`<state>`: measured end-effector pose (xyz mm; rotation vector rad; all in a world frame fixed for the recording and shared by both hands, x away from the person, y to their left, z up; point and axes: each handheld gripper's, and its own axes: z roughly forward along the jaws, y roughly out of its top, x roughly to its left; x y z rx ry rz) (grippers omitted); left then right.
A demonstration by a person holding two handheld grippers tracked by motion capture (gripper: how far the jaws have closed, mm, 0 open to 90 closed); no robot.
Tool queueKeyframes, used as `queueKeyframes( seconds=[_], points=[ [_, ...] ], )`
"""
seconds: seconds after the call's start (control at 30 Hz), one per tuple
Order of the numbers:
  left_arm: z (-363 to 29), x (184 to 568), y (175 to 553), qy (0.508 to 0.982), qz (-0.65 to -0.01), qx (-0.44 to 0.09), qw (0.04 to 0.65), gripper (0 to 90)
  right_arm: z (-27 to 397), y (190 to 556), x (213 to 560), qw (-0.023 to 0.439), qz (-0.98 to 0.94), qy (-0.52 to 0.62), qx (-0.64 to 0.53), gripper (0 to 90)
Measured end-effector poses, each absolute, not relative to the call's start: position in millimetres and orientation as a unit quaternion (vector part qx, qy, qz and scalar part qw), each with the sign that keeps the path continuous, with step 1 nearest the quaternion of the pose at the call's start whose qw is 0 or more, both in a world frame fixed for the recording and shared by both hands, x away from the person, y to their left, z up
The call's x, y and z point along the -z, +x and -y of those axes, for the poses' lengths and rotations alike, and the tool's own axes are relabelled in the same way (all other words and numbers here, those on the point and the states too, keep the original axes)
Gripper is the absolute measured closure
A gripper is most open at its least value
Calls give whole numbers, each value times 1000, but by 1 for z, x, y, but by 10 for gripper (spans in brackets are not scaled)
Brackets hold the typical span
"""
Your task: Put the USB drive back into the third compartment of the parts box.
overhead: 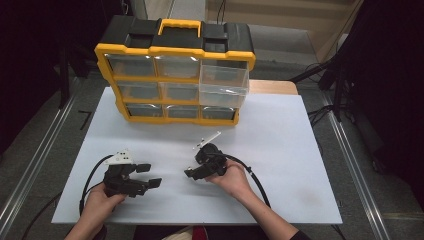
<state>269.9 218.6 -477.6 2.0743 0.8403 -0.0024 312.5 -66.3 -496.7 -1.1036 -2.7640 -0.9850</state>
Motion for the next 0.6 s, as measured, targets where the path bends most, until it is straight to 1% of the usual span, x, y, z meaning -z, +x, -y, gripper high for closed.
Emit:
queueKeyframes(
  seconds=[0.07, 0.1, 0.13, 0.17, 0.2, 0.27, 0.3, 0.33, 0.4, 0.43, 0.6],
  points=[
    [-219, 478, 270, 834, -337, 0, 436, 260, 64, 309, 496, -16, 883, -354, 308, 378],
    [-218, 478, 270, 834, -337, -1, 437, 260, 64, 309, 496, -16, 883, -354, 308, 378],
    [-218, 478, 270, 835, -337, -2, 436, 260, 62, 306, 496, -25, 884, -354, 303, 411],
    [-218, 478, 270, 834, -337, -2, 436, 260, 62, 306, 496, -25, 884, -354, 303, 411],
    [-218, 478, 270, 835, -337, -1, 435, 260, 60, 303, 496, -36, 887, -351, 296, 444],
    [-218, 478, 270, 835, -337, -1, 434, 260, 59, 301, 496, -44, 889, -347, 294, 446],
    [-218, 478, 270, 836, -336, -1, 434, 260, 57, 297, 497, -69, 894, -336, 288, 494],
    [-218, 478, 270, 836, -336, -1, 434, 260, 57, 297, 497, -69, 894, -336, 288, 494],
    [-218, 478, 270, 836, -337, -2, 434, 260, 56, 294, 498, -86, 895, -330, 287, 518],
    [-218, 478, 270, 836, -337, -1, 434, 260, 55, 292, 498, -86, 891, -338, 291, 564],
    [-218, 478, 270, 836, -336, -1, 433, 260, 56, 289, 499, -88, 889, -336, 298, 703]
  ],
)
